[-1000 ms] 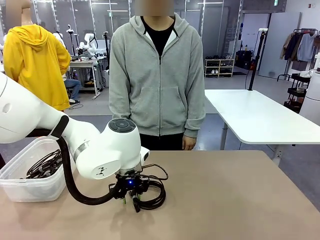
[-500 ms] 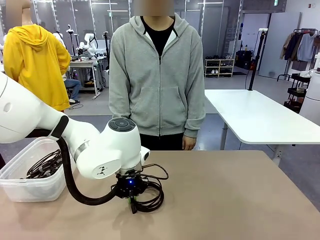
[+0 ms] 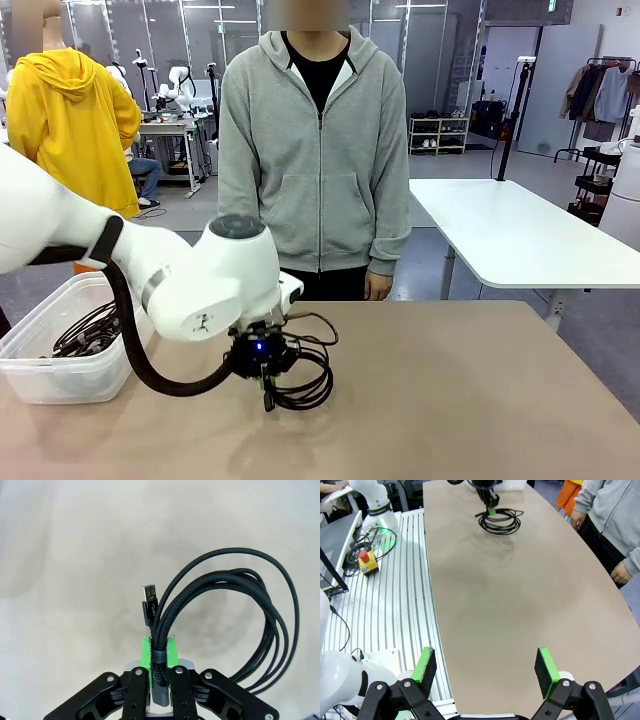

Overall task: Organize and store the cables.
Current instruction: Place the USB Extension Cable into the Organizing box.

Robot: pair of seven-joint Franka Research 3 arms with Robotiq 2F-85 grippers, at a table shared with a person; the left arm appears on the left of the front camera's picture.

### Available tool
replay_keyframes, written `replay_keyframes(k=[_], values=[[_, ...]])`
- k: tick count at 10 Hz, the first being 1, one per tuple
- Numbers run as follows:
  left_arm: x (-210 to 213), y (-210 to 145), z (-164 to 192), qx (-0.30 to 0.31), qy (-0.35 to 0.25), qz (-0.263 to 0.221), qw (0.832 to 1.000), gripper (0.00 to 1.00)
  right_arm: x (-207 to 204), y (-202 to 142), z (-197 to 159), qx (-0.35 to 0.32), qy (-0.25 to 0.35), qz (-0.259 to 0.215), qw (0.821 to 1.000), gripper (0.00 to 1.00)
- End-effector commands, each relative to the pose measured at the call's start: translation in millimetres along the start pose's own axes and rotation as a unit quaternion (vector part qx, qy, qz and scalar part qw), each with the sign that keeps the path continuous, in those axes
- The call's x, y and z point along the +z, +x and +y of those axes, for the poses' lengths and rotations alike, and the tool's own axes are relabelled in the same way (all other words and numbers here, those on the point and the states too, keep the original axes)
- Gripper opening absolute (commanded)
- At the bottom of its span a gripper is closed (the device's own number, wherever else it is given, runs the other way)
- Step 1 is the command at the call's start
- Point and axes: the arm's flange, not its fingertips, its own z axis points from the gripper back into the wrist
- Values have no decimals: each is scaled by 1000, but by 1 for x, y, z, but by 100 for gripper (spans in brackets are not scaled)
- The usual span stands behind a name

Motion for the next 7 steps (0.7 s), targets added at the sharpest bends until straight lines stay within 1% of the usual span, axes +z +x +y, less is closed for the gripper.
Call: replay_keyframes(k=[1, 2, 3, 4, 5, 6, 7], values=[[59, 5, 7, -60, 9, -10, 998, 0, 2, 1, -2, 10, 0, -6, 1000, 100], [70, 5, 7, -90, 7, -7, 996, 0, 2, 1, -2, 10, 0, -6, 1000, 100], [72, 4, 3, -101, 10, -8, 995, 0, 2, 1, -2, 10, 0, -6, 1000, 100], [73, 3, -6, -122, 6, -14, 992, 0, 2, 1, -2, 10, 0, -6, 1000, 100], [72, 0, -22, -157, 2, -29, 987, 0, 2, 1, -2, 10, 0, -6, 1000, 100], [79, -3, -1, -104, 5, -22, 994, 0, 2, 1, -2, 10, 0, -6, 1000, 100], [79, -3, -1, -104, 5, -22, 994, 0, 2, 1, -2, 10, 0, -6, 1000, 100]])
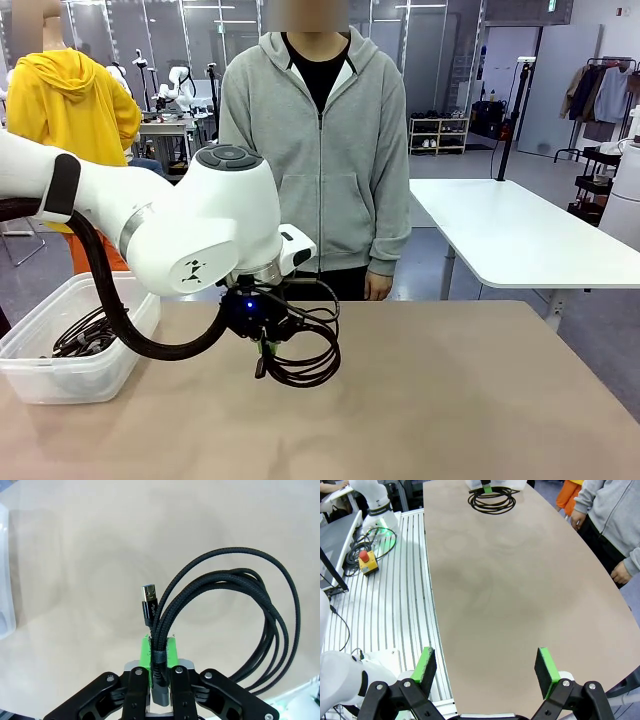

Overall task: Organize and store the cables.
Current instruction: Place the USB Extension Cable into the Organizing box.

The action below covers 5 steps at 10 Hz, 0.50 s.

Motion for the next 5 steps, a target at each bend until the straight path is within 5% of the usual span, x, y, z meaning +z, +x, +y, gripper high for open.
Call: replay_keyframes(k=[1, 3, 4, 5], values=[[3, 0, 7, 19, 1, -1, 1000, 0, 2, 1, -1, 10, 0, -6, 1000, 100], [3, 0, 7, 19, 1, -1, 1000, 0, 2, 1, -1, 10, 0, -6, 1000, 100], [-1, 4, 7, 8, 2, 0, 1000, 14, 2, 1, -1, 10, 0, -6, 1000, 100], [1, 19, 25, 4, 5, 11, 1000, 14, 2, 1, -1, 10, 0, -6, 1000, 100]])
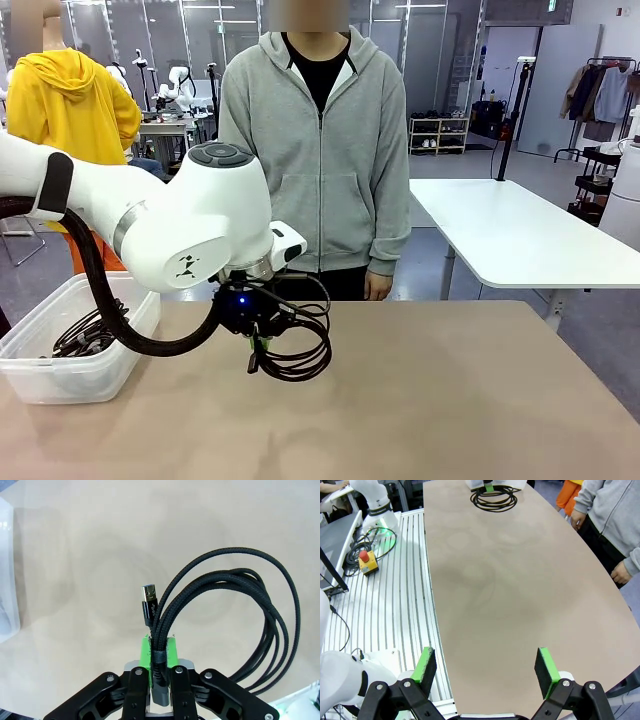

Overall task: Organize and store the cables.
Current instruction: Place the USB Extension Cable into the Organizing box.

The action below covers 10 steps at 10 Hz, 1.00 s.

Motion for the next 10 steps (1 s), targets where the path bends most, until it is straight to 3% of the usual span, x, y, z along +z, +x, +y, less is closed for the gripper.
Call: replay_keyframes(k=[1, 5, 8, 10], values=[[14, 25, 40, -11, -3, 1, 1000, 14, 2, 1, -1, 10, 0, -6, 1000, 100], [46, 37, 178, -70, -28, -24, 997, 14, 2, 1, -1, 10, 0, -6, 1000, 100], [69, 29, 281, -34, -11, -41, 999, 14, 2, 1, -1, 10, 0, -6, 1000, 100], [65, 32, 361, 3, -33, -19, 999, 14, 2, 1, -1, 10, 0, -6, 1000, 100]])
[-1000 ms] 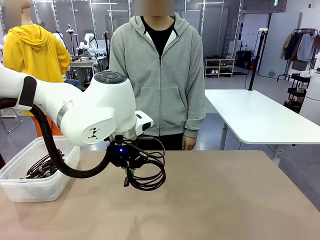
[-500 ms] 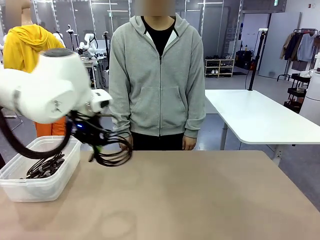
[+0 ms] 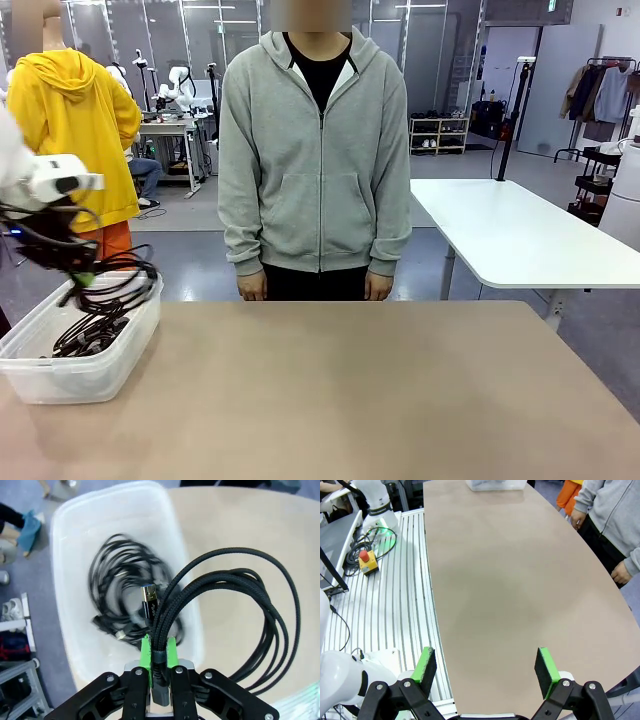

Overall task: Organize and store the cables.
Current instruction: Place the USB Extension Cable into the Organizing box.

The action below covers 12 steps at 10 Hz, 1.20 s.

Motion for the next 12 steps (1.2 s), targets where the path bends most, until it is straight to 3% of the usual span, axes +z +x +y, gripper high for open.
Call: replay_keyframes(k=[1, 3, 6, 8, 9, 10, 12], values=[[-13, 1, 52, 41, -39, 24, 998, 14, 2, 1, -1, 10, -1, -6, 1000, 100], [-45, 5, 91, 74, -70, 32, 994, 14, 2, 1, -1, 10, -1, -6, 1000, 100], [-84, 15, 87, 68, -71, 49, 994, 14, 2, 1, -1, 10, -1, -6, 1000, 100], [-82, 24, 88, 71, -66, 37, 995, 14, 2, 1, -1, 10, -1, -6, 1000, 100], [-78, 24, 88, 74, -32, 33, 996, 14, 2, 1, -1, 10, -1, -6, 1000, 100], [-92, 17, 80, 68, -69, 54, 994, 14, 2, 1, -1, 10, -1, -6, 1000, 100], [-92, 17, 80, 68, -69, 54, 994, 14, 2, 1, -1, 10, -1, -6, 1000, 100]])
